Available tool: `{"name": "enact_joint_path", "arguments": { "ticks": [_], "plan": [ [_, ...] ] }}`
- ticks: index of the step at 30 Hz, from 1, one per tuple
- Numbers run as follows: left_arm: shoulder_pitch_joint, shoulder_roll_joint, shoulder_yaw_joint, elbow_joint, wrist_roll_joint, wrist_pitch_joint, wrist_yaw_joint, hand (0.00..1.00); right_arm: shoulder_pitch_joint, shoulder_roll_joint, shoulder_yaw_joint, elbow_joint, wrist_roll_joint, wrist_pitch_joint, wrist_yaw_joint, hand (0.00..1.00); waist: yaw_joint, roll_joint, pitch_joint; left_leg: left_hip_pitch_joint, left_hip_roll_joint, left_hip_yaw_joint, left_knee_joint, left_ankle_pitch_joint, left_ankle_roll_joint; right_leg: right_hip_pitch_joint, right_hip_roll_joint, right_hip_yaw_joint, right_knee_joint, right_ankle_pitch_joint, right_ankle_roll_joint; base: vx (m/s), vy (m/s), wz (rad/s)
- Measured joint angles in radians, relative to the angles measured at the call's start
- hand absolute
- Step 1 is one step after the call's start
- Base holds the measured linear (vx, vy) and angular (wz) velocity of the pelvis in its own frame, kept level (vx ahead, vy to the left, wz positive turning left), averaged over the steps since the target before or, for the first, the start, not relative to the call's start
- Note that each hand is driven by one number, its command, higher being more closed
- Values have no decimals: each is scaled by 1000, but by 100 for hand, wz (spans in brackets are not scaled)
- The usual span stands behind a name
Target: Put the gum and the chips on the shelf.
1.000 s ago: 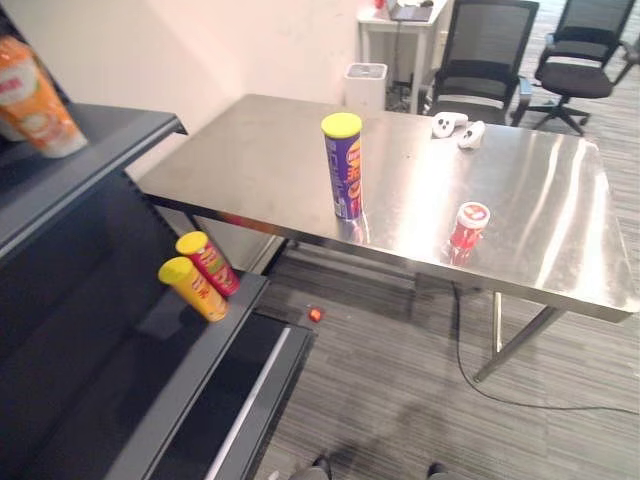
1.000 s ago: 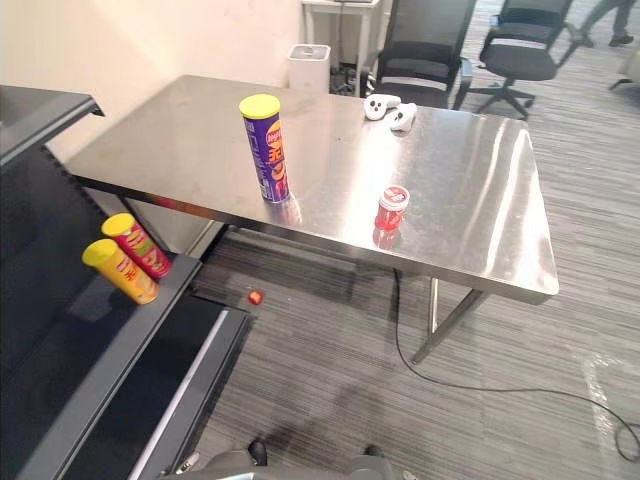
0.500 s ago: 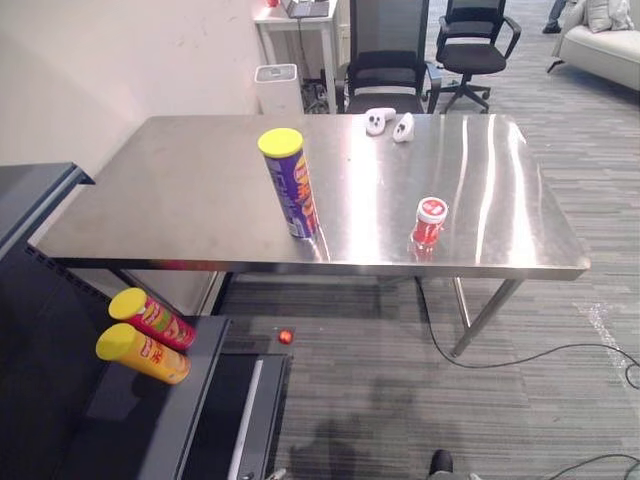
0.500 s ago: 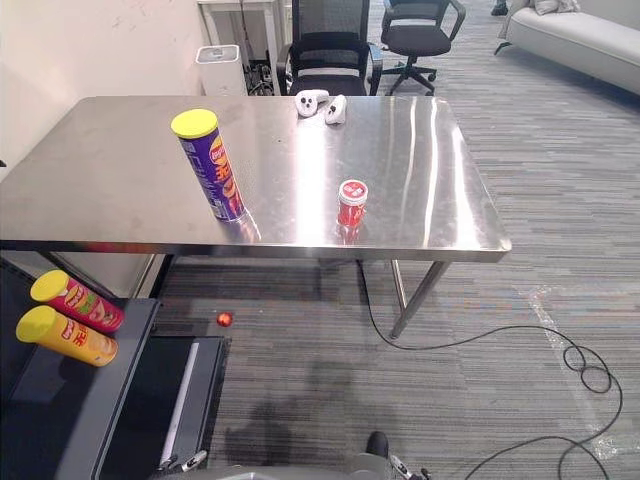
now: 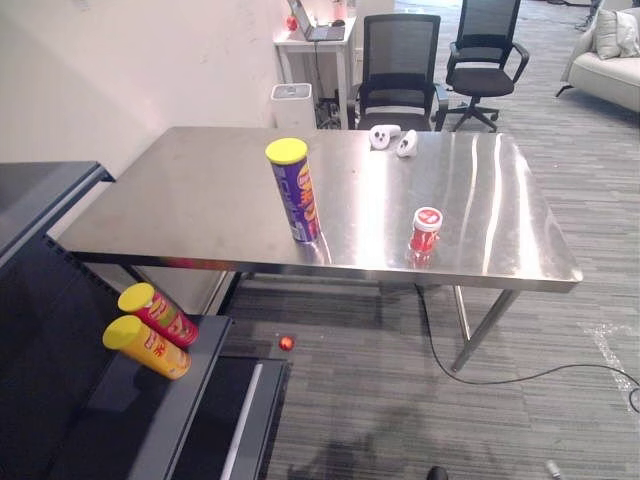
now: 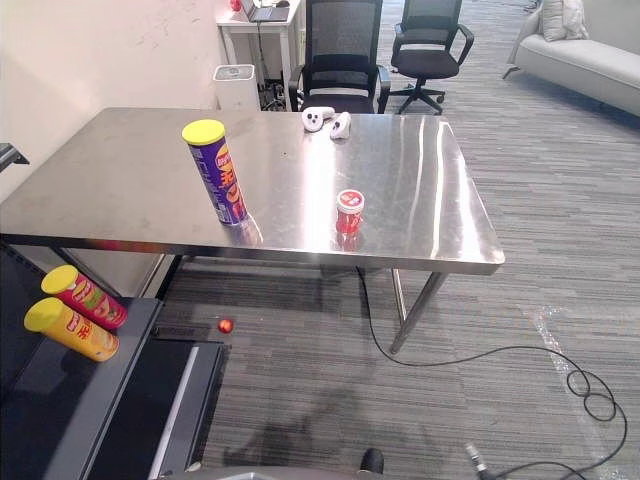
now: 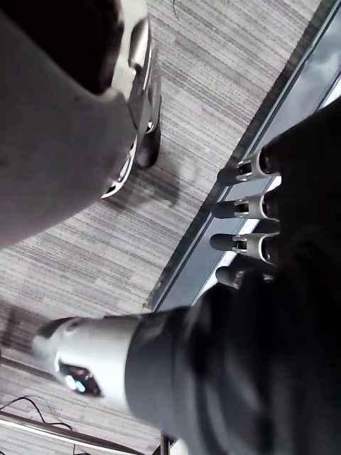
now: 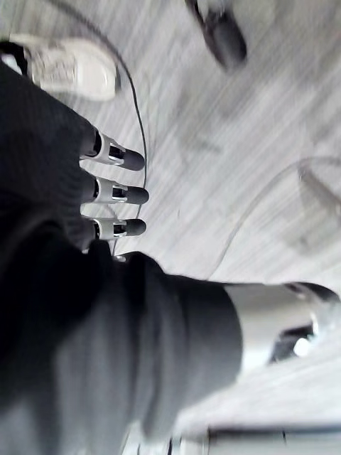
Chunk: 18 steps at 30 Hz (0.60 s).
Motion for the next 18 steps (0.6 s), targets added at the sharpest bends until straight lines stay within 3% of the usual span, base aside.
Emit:
{"name": "enact_joint_path", "arguments": {
  "ticks": [5, 9, 18],
  "plan": [
    [9, -5, 3, -16, -31, -1, -6, 0, -30, -29, -32, -305, -16, -31, -94, 0, -3, 3, -10, 0, -3, -18, -2, -2, -1, -1, -1, 0, 0, 2, 1, 77, 5, 1],
    [18, -29, 69, -46, -30, 0, 2, 0, -77, -25, -31, -557, -102, -60, -186, 0, 1, 3, -12, 2, -2, -20, -1, -7, -4, 1, 0, 0, 0, 1, 1, 8, -4, 0],
    [38, -34, 80, -75, -21, 2, 10, 0, -98, 24, -19, -762, -224, -69, -253, 0, 1, -2, -20, 12, -1, -19, 0, -16, -2, 9, 1, 7, 0, 0, 0, -24, -14, -2]
  ]
}}
